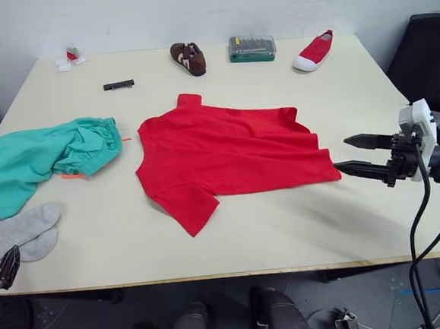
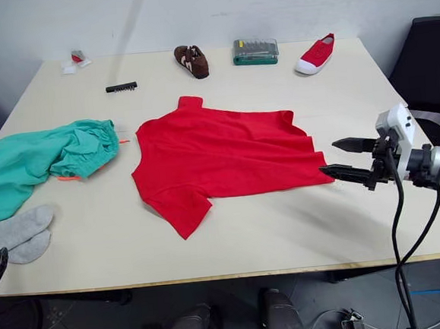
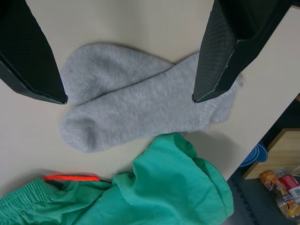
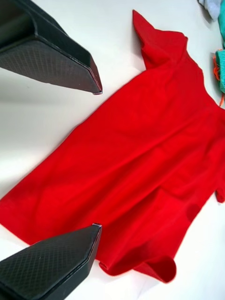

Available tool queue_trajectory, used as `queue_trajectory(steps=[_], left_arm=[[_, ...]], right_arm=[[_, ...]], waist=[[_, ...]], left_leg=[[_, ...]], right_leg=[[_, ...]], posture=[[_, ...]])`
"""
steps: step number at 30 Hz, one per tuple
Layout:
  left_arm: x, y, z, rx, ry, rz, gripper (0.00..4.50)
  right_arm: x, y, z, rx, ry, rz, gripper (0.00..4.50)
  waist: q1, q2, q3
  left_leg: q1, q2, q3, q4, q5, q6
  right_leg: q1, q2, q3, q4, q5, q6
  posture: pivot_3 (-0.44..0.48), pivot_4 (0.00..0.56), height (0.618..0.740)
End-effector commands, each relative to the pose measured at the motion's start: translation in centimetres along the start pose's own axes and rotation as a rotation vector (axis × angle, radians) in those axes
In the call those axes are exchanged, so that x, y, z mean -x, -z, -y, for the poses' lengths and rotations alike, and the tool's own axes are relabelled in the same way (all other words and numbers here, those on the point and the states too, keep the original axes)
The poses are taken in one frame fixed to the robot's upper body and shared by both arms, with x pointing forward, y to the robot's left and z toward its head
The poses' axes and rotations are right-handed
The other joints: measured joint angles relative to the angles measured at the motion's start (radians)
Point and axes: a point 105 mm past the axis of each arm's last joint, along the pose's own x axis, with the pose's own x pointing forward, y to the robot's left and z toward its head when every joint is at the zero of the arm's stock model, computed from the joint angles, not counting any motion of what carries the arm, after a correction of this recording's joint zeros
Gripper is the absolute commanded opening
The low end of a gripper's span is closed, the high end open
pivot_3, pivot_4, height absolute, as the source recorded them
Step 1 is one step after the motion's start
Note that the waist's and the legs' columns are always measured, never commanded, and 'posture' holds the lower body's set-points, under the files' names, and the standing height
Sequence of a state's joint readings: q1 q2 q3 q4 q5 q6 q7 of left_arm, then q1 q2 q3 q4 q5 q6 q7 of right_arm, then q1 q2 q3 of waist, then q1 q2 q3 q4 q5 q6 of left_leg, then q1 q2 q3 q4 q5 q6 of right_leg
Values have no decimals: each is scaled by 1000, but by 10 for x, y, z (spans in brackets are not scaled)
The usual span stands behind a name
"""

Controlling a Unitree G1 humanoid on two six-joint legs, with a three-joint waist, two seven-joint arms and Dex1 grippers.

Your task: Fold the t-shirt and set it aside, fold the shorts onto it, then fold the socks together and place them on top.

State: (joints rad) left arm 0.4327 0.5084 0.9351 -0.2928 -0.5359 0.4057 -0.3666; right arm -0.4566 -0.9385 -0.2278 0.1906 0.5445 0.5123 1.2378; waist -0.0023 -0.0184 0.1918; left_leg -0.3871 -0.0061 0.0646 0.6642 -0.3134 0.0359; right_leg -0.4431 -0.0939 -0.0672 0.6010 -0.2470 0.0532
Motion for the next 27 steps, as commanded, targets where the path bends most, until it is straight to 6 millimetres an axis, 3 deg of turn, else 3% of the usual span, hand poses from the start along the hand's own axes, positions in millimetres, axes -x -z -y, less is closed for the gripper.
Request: queue_trajectory(steps=[1,7,19,24,27], left_arm=[[2,-7,-8,-44,-42,20,4471],[3,-4,-7,-25,-45,22,4471],[7,0,-6,-20,-37,13,4471],[0,1,11,-38,75,-2,4471],[-6,-4,41,-64,239,-4,4471]], right_arm=[[6,-16,-1,66,0,17,4500],[4,-22,4,70,9,30,4500],[-1,-13,6,91,27,-11,4500],[2,-15,6,101,46,-16,4500],[6,-11,6,105,58,-40,4500]], waist=[[0,0,0],[-1,0,0],[1,0,0],[1,0,0],[0,0,0]], left_leg=[[0,0,0,0,0,0],[0,0,0,0,0,0],[0,0,0,0,-1,-3],[0,0,1,0,-1,-3],[0,0,0,0,-1,-3]], right_leg=[[0,0,0,0,0,0],[0,0,0,0,0,0],[0,0,0,0,0,0],[0,0,0,0,0,0],[0,0,0,0,0,0]], posture=[[0,150,740],[0,150,740],[0,150,740],[0,150,740],[0,150,740]])
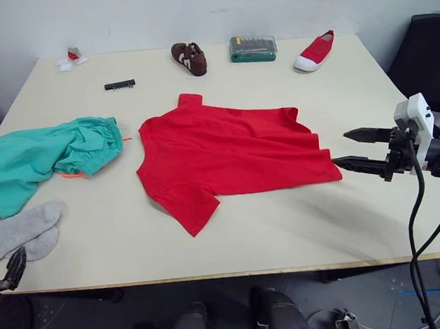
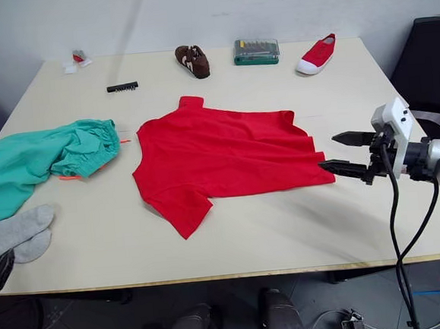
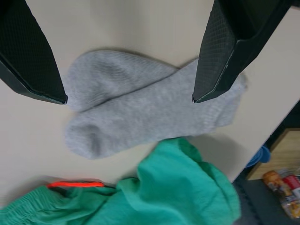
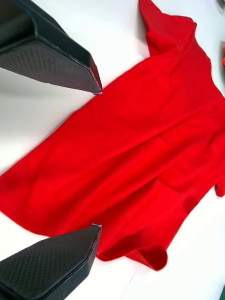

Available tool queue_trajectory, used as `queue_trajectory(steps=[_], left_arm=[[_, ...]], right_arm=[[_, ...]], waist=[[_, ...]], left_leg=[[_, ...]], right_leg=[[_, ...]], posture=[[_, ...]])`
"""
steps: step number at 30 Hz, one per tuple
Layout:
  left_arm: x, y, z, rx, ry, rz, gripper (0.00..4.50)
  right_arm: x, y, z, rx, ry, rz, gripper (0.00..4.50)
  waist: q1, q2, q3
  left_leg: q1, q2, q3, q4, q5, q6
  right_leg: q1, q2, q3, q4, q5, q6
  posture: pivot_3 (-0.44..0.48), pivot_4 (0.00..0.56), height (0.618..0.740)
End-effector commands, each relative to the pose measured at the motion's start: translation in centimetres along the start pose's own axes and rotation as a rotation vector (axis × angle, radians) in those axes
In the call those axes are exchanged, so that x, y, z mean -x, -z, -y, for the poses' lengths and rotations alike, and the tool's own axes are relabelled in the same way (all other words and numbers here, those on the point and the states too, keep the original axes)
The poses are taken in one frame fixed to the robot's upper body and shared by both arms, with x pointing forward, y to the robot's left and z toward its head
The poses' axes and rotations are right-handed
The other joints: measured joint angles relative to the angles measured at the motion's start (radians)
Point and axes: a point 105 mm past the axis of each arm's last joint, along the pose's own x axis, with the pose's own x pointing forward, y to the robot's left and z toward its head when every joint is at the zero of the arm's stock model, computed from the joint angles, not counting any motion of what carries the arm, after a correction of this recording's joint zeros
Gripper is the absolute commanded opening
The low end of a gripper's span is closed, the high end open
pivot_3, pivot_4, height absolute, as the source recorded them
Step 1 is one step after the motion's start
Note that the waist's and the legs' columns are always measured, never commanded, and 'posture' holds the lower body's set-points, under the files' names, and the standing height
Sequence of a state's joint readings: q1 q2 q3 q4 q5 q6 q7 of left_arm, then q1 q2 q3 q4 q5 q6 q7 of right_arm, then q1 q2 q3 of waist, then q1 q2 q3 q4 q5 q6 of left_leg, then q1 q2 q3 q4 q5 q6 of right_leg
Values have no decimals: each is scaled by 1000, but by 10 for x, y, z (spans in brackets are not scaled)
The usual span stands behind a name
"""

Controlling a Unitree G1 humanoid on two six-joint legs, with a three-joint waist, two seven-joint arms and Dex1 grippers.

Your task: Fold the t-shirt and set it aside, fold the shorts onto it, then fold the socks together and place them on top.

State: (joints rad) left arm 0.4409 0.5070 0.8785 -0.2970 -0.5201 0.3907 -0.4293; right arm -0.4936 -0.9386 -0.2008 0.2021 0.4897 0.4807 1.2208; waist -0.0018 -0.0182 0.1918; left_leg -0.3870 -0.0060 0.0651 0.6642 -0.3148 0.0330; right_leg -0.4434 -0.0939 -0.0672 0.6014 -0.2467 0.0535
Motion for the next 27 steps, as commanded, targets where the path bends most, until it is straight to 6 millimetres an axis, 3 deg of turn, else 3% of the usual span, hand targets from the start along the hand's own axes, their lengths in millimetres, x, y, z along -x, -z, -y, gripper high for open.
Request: queue_trajectory(steps=[1,8,17,23,27], left_arm=[[-7,-12,36,-82,214,11,4471],[-25,-16,140,-264,818,-48,4471],[-65,-26,234,-408,1230,-44,4471],[-84,-17,262,-560,1301,-51,4471],[-89,-13,269,-640,1350,-66,4471]], right_arm=[[11,-5,-1,56,29,-24,4500],[11,31,-20,237,21,-202,4500],[-2,55,0,485,96,-326,4500],[-19,67,10,610,78,-375,4500],[-31,70,16,621,80,-378,4500]], waist=[[2,0,0],[6,2,-1],[-1,3,-1],[1,3,-1],[1,2,-1]], left_leg=[[0,0,0,0,0,0],[0,0,1,0,0,0],[2,0,4,1,7,3],[2,1,7,1,11,-2],[2,1,7,4,10,1]], right_leg=[[0,0,0,0,0,0],[0,0,0,0,0,0],[1,2,0,5,7,7],[0,4,1,5,8,8],[1,4,2,6,9,9]], posture=[[0,150,740],[0,150,740],[0,150,740],[0,150,740],[0,150,740]])
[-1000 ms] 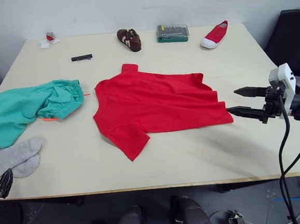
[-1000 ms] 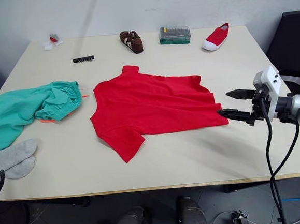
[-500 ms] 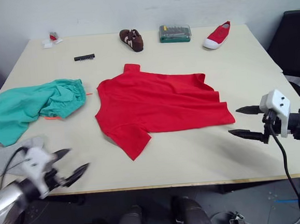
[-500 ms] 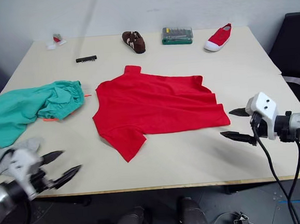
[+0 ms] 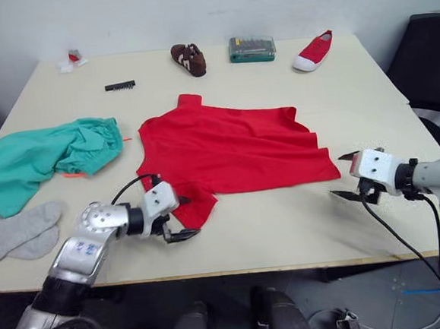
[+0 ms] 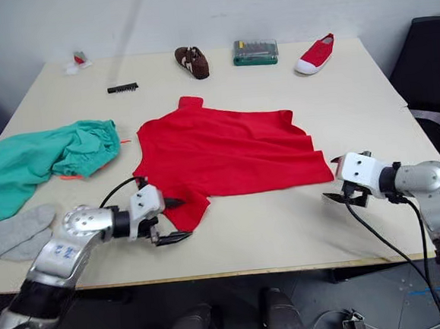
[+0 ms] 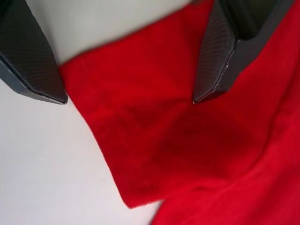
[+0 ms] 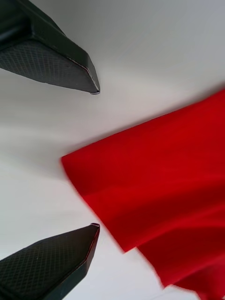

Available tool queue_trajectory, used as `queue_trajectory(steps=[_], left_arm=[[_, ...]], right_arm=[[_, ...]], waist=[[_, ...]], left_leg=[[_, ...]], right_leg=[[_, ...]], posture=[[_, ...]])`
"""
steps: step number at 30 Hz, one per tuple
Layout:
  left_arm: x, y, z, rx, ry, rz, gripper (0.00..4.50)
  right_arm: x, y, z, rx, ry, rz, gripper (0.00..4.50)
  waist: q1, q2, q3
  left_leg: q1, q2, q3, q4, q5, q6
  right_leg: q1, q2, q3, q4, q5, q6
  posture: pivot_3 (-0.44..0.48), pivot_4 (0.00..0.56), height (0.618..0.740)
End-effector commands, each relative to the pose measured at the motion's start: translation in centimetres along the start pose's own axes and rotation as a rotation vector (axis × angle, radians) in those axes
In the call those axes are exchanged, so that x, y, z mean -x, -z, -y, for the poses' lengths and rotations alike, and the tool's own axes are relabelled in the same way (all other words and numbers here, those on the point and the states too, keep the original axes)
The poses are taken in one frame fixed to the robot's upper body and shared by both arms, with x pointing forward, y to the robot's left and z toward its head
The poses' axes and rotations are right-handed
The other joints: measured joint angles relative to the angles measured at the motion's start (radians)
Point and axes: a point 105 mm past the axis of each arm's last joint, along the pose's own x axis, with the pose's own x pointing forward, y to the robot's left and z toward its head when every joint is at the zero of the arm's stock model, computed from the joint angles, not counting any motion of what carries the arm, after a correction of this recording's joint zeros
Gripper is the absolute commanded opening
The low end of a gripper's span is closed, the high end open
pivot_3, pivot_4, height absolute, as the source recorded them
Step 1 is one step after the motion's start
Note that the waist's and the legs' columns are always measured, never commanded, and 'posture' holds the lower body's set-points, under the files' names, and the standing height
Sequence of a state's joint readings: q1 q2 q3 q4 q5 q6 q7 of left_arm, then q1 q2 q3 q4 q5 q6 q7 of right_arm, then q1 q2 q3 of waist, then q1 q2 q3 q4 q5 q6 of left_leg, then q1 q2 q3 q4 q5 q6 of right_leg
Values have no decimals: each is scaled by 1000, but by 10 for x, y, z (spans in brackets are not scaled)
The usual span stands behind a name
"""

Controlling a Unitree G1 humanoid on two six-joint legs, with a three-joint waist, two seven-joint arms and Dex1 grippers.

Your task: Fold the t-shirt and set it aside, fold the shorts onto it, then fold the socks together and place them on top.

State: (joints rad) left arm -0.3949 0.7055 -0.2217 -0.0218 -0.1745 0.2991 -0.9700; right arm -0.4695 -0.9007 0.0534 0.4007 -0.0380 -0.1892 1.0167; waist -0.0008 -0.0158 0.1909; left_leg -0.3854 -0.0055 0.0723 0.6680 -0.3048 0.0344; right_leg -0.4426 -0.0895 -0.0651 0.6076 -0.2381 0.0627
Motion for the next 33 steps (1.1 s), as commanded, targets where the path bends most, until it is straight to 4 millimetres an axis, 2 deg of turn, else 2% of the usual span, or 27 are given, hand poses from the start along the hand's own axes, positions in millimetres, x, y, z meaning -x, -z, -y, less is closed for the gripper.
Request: queue_trajectory(steps=[1,7,9,14,21,22,23,28,33], left_arm=[[-5,3,1,-43,49,-39,4471],[-13,16,6,-37,98,-100,4471],[-11,20,4,-34,87,-111,4059],[-5,25,3,-23,100,-126,2678],[8,27,-4,4,95,-133,600],[11,28,-3,14,103,-135,282],[15,29,-2,23,112,-135,27],[36,33,5,75,160,-139,27],[63,27,21,158,264,-112,27]], right_arm=[[-6,2,6,31,18,-13,4500],[-10,7,2,31,-13,-62,4500],[-10,9,0,17,-29,-76,4117],[-11,14,-1,16,-32,-116,2634],[-14,15,-1,28,-25,-125,191],[-14,15,-2,30,-26,-125,0],[-14,15,-3,33,-27,-123,0],[-14,12,-12,50,-74,-98,0],[-2,1,-23,74,-132,-52,0]], waist=[[-1,0,0],[0,0,0],[-1,0,0],[0,0,0],[-1,0,-1],[-3,0,-1],[-5,0,-1],[-9,0,-1],[-8,0,-1]], left_leg=[[0,0,0,0,0,0],[4,0,0,0,0,0],[14,0,-1,-2,-3,3],[16,1,-2,-2,-4,3],[16,1,-2,-2,-3,2],[16,1,-2,-2,-3,2],[16,1,-2,-2,-3,2],[16,1,-2,-3,-3,1],[15,1,-3,-4,-4,1]], right_leg=[[0,0,0,0,0,0],[5,-1,0,0,0,0],[16,-1,-1,-4,0,0],[18,-2,0,-4,0,0],[17,-2,0,-3,0,-1],[17,-2,0,-3,0,-1],[17,-2,0,-3,-1,-1],[15,-2,0,-2,-2,-2],[14,-2,-1,-2,-3,-4]], posture=[[0,150,740],[0,150,740],[0,150,740],[0,150,740],[0,150,740],[0,150,740],[0,150,740],[0,150,740],[0,150,740]])
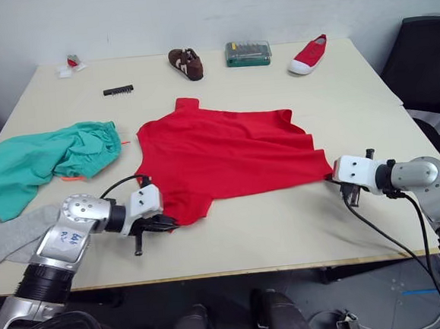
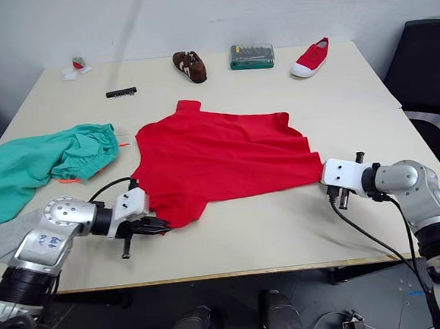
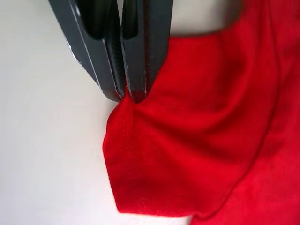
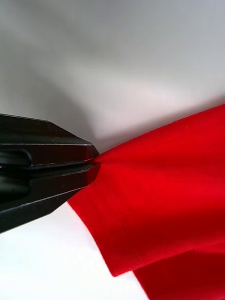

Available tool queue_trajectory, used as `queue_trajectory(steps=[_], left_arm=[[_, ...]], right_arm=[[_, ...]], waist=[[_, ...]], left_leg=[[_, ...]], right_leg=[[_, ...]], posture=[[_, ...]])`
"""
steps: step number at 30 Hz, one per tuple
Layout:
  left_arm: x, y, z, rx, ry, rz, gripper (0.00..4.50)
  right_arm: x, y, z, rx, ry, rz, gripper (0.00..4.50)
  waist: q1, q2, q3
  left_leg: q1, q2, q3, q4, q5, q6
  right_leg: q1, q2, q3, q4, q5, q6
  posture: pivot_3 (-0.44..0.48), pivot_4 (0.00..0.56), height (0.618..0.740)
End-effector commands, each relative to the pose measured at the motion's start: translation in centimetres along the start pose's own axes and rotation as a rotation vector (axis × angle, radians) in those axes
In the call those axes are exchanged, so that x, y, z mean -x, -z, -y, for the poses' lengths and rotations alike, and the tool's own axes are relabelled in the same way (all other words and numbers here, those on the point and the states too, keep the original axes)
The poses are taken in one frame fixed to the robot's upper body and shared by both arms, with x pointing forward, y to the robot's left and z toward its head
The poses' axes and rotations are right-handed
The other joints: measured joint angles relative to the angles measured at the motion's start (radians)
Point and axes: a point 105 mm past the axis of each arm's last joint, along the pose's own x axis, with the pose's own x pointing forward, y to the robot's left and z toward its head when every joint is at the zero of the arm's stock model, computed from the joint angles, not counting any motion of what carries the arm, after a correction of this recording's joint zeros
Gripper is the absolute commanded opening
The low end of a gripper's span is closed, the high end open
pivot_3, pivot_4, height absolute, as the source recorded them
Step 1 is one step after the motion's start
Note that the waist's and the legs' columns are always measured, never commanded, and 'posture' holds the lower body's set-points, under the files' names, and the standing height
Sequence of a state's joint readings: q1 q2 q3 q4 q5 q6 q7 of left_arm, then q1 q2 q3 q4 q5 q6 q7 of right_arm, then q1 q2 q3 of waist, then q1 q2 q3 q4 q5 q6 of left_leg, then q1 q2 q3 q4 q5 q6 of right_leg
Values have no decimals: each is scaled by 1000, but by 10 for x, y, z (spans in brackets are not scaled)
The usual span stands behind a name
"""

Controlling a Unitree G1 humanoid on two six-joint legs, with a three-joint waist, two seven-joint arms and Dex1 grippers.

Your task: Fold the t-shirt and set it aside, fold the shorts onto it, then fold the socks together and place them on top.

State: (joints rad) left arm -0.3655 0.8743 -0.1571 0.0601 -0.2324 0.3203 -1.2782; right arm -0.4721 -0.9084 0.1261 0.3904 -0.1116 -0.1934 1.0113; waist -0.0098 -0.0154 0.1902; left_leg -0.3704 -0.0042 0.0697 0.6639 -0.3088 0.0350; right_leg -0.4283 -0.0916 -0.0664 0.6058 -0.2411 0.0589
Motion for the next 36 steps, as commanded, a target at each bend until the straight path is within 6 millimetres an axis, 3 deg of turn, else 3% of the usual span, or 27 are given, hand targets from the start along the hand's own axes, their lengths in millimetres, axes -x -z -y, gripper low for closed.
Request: queue_trajectory(steps=[1,5,13,17,21,30,36], left_arm=[[15,2,17,50,77,0,27],[32,7,36,111,135,-14,27],[42,12,56,186,163,-22,27],[48,13,69,228,211,-30,27],[55,6,70,255,226,-8,27],[66,-34,24,299,180,164,27],[55,-53,-34,315,82,223,27]], right_arm=[[11,-9,-16,6,-85,42,0],[35,-25,-46,-13,-228,128,0],[67,-27,-89,-109,-412,124,0],[78,-28,-99,-164,-440,122,0],[84,-30,-97,-215,-433,133,0],[96,-40,-76,-504,-469,222,0],[83,-43,-56,-650,-505,260,0]], waist=[[2,0,0],[7,0,0],[14,2,1],[11,2,2],[13,3,2],[33,3,3],[35,2,4]], left_leg=[[0,0,0,0,0,0],[-1,1,-3,-1,-2,-1],[-1,0,-3,0,-2,0],[-1,0,-3,-1,-3,0],[-1,0,-4,-1,-3,0],[-1,0,-4,0,-2,0],[-4,0,-5,4,-2,1]], right_leg=[[0,0,0,0,0,0],[-1,0,-2,0,-4,-1],[0,-1,-2,0,-6,-5],[0,-1,-2,0,-8,-8],[0,-1,-2,-1,-10,-11],[0,-1,-3,-1,-9,-9],[0,-1,-6,0,-4,1]], posture=[[0,150,740],[0,150,740],[0,150,740],[0,150,740],[0,150,740],[0,150,740],[0,150,740]])
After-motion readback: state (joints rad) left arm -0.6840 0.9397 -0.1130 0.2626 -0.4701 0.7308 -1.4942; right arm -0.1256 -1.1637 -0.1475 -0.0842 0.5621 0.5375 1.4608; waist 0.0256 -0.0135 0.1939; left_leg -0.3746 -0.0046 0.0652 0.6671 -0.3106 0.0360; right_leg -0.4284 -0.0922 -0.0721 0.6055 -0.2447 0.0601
